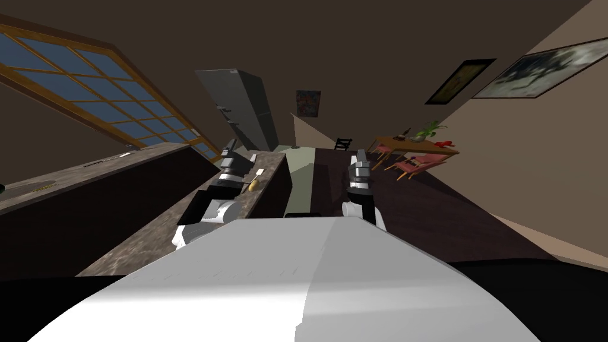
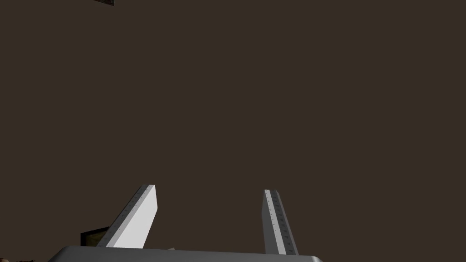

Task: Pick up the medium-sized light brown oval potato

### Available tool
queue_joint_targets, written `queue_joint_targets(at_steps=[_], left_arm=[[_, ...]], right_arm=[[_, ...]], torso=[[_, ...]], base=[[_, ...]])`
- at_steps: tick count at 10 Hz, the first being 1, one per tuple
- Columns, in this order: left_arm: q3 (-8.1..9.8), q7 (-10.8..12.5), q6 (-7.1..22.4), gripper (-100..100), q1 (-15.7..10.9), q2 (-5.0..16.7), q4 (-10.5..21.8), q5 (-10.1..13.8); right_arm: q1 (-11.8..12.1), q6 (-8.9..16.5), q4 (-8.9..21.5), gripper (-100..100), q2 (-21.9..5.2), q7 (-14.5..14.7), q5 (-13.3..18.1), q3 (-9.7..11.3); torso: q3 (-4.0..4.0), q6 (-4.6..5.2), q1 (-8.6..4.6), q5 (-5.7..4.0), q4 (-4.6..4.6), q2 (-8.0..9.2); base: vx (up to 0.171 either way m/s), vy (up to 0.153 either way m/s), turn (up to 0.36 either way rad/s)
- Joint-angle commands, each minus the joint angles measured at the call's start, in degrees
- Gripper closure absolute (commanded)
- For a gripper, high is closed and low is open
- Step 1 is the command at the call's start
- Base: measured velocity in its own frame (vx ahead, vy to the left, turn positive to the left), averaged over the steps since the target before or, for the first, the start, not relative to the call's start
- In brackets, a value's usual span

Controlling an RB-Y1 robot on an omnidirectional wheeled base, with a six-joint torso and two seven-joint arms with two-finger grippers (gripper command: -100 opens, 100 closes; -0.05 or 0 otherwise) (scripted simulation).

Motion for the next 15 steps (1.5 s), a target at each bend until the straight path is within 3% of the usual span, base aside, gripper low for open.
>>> queue_joint_targets(at_steps=[1,4,6,9,11,14,15], left_arm=[[0.01,0.1,1.7,-100,-0.1,0.0,-0.2,0.1],[1.86,3.0,7.0,-100,-0.5,2.8,-0.6,3.3],[1.86,3.0,9.2,-100,-0.5,2.8,-0.6,3.3],[4.1,6.3,14.6,-100,-0.7,5.4,-0.9,6.6],[4.1,6.3,17.0,-100,-0.7,5.4,-0.9,6.6],[6.7,10.0,22.5,-100,-0.6,7.8,-1.2,9.8],[6.7,10.0,24.0,-100,-0.6,7.8,-1.2,9.8]], right_arm=[[0.0,0.0,0.0,0,0.0,0.0,0.0,0.0],[0.0,0.0,0.0,0,0.0,0.0,0.0,0.0],[0.0,0.0,0.0,0,0.0,0.0,0.0,0.0],[0.0,0.0,0.0,0,0.0,0.0,0.0,0.0],[0.0,0.0,0.0,0,0.0,0.0,0.0,0.0],[0.0,0.0,0.0,0,0.0,0.0,0.0,0.0],[0.0,0.0,0.0,0,0.0,0.0,0.0,0.0]], torso=[[0.0,0.0,0.0,0.0,0.0,0.0],[0.02,0.0,-0.04,-0.01,0.01,0.03],[0.0,0.01,-0.01,-0.01,0.0,0.0],[0.04,0.0,0.01,0.0,0.01,0.06],[-0.01,0.0,-0.05,-0.01,0.0,-0.01],[0.03,0.01,-0.02,0.0,0.01,0.06],[0.01,-0.01,-0.01,0.0,0.0,0.0]], base=[[0.027,-0.014,-0.011],[0.072,-0.035,0.081],[0.049,-0.018,0.016],[0.068,-0.034,0.074],[0.051,-0.026,0.023],[0.064,-0.032,0.066],[0.076,-0.027,0.043]])
